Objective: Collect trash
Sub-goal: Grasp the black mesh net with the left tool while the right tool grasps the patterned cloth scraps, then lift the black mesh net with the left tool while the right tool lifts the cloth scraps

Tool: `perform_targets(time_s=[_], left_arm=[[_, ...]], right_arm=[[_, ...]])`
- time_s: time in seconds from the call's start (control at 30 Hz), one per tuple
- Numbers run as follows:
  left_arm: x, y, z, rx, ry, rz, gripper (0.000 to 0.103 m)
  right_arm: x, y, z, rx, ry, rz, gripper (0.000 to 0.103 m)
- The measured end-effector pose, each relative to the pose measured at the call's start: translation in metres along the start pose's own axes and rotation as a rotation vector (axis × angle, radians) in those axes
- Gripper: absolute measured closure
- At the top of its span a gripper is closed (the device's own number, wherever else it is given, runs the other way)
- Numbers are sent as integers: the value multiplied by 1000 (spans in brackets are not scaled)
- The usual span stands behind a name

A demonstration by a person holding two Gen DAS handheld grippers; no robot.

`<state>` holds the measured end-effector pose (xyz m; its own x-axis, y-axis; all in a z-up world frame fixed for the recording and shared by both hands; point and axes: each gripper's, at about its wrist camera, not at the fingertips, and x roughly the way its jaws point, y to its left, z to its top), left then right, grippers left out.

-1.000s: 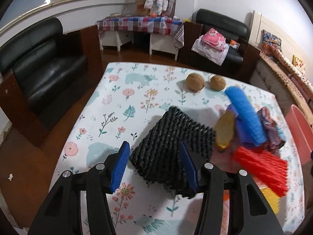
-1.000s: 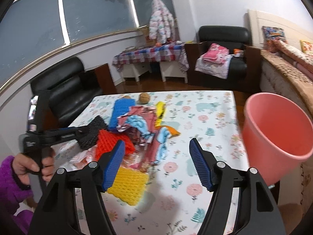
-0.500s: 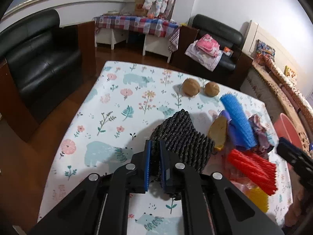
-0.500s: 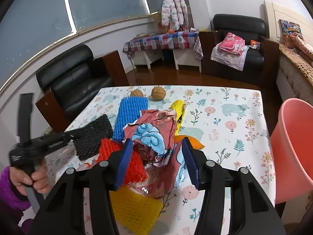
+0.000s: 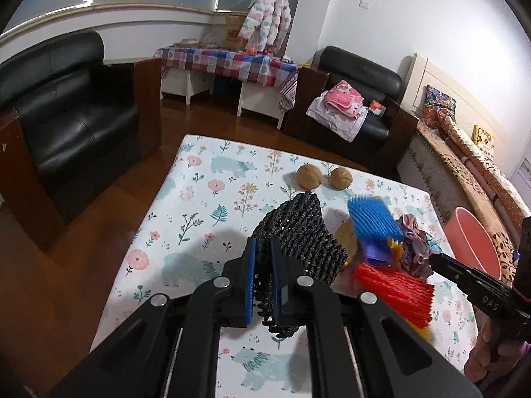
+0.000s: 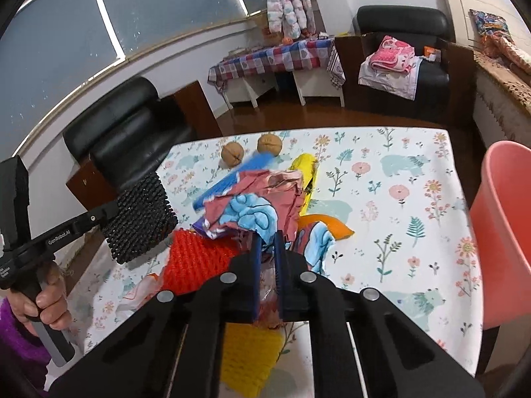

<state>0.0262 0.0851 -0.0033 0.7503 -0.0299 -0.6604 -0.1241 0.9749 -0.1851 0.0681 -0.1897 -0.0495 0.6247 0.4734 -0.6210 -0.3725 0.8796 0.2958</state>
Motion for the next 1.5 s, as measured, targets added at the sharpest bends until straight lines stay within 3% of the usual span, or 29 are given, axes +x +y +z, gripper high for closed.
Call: perform_targets(time_s=[0.4,0.67,0.7,0.8,0.83,1.37,1.4,1.43,1.5], left_arm=[[-43,-17,5,27,-74,-29,95],[-52,-22,4,32,-87,-45,95],[-51,-22,4,30,-83,-48,95],[-51,-20,2,27,-77,-53,95],[-50,-19,1,27,-75,-54,95],[-35,-18,3,20,-42,-70,95],[-35,-19,3,22,-43,-71,95],[-36,-20,3,25,-45,-73,95],[-37,-23,4,32,-50,-77,95]], right_arm=[[-49,1,-5,5,-91,11,98],[-48,-7,-10,23,-47,-3,97],[-45,-8,-10,31,-33,-1,96],[-36,-11,-10,64,-9,21,69],[-33,-11,-10,68,-7,18,66],[18,8,-2,-79,93,-52,67],[17,6,-3,-66,91,-47,67],[16,4,-4,-53,86,-43,76],[11,0,-5,-37,75,-35,78]])
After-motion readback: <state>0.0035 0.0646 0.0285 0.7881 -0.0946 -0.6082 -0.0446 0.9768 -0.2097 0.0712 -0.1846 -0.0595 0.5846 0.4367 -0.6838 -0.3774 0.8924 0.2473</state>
